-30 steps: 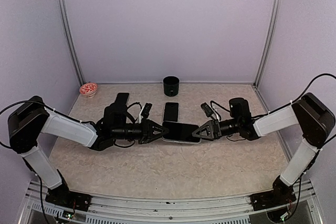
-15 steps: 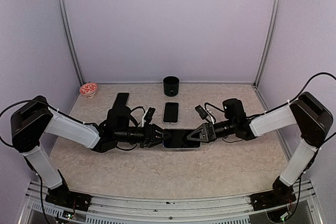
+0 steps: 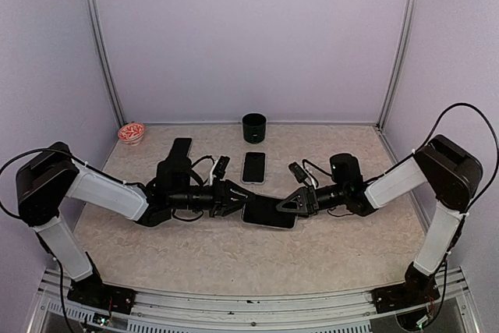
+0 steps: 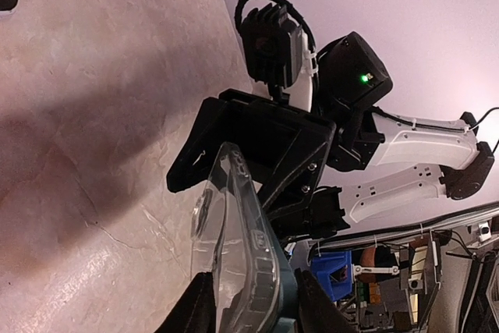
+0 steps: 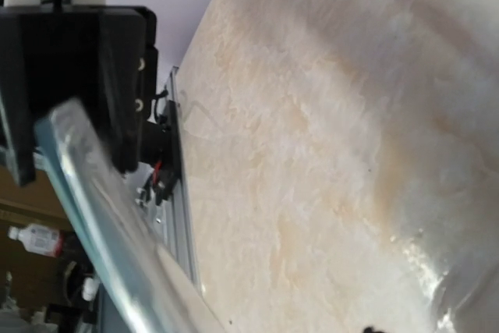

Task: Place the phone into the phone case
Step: Pass from the left arm to the right, then pass from the right arm to the left

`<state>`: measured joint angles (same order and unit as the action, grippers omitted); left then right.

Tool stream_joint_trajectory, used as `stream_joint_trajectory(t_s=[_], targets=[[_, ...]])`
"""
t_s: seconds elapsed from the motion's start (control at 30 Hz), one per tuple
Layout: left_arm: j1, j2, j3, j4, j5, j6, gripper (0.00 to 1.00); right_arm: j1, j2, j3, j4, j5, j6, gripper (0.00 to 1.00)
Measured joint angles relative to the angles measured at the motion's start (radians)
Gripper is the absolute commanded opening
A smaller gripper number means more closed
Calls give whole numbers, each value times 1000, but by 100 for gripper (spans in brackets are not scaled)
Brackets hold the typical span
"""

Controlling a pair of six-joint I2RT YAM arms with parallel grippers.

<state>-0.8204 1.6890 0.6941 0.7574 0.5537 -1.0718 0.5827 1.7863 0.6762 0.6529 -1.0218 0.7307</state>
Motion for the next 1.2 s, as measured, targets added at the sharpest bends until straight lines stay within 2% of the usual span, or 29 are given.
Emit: stream_joint_trajectory(t_s=[0.17,0.33,0.47,0.77,0.93,1.03,1.2], targets=[[0,3,0,5,-1,-18,34,8,45,-5,92,-5,76,58],[-7,14,-6,-5,-14,-23,26,39,97,-5,158,-4,124,43],[-26,35,-14,-35,-32,-20,27,46,127,-13,206,-23,126,34],[-26,48,-20,-68,-40,-16,43,47,142,-38,324,-90,128,13],[24,19,-22,-101,-46,5,54,52,156,-38,398,-106,152,7],[46,-33,-22,-118,-46,29,57,49,184,-48,435,-103,193,4],[54,-94,-46,-111,-21,60,58,27,251,-83,587,-110,338,2]])
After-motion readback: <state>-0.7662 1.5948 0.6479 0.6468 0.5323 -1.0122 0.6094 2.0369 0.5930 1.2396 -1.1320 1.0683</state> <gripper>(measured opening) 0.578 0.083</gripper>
